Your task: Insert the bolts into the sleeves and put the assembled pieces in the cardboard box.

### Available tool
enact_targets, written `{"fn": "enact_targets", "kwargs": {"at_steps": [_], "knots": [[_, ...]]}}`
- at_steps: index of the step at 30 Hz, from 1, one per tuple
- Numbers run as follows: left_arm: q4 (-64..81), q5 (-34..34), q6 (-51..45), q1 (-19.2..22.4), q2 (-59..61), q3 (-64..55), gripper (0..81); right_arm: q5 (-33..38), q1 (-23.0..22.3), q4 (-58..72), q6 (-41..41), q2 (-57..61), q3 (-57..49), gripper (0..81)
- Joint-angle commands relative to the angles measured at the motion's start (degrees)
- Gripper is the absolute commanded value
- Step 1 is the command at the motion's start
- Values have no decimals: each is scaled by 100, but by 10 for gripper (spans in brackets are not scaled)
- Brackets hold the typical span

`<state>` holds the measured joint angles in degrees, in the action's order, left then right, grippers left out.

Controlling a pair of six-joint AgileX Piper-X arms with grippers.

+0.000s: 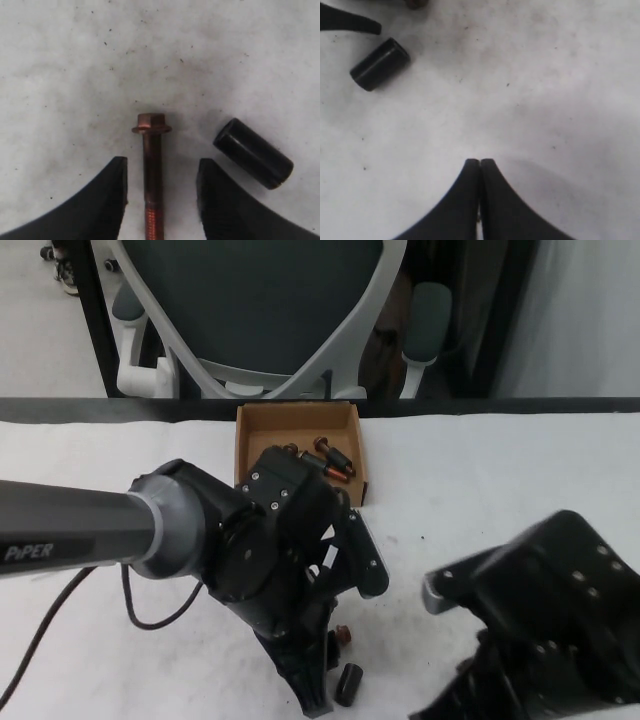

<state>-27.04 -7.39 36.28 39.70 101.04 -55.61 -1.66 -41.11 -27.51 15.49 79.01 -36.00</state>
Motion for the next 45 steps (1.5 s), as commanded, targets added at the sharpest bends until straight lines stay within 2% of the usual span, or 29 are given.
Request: {"fn": "enact_targets", "kwargs": {"at_steps": [1,13,18,20,25,33,36,41,45], "knots": [[24,208,151,27,19,-82,427,-109,-10,15,-68,-595,302,9],[541,308,275,27,431,-82,427,-98,-10,-9,97,-2870,1096,9],[542,341,263,27,625,-97,413,-82,-10,-9,107,-3359,1270,9],[542,335,263,27,621,-97,335,-82,-10,-9,107,-3439,1292,9],[523,335,277,27,621,-135,7,-60,-10,-9,128,-3440,1291,9],[272,346,240,27,605,-135,8,122,-10,-9,113,-3440,1291,9],[272,294,-9,27,498,-135,8,572,-10,64,-170,-3440,1291,9],[281,-99,-368,27,128,-135,8,1117,-10,302,-1329,-3440,1291,9],[305,-266,-592,27,-192,-92,8,1222,-10,388,-1133,-3440,1291,9]]}}
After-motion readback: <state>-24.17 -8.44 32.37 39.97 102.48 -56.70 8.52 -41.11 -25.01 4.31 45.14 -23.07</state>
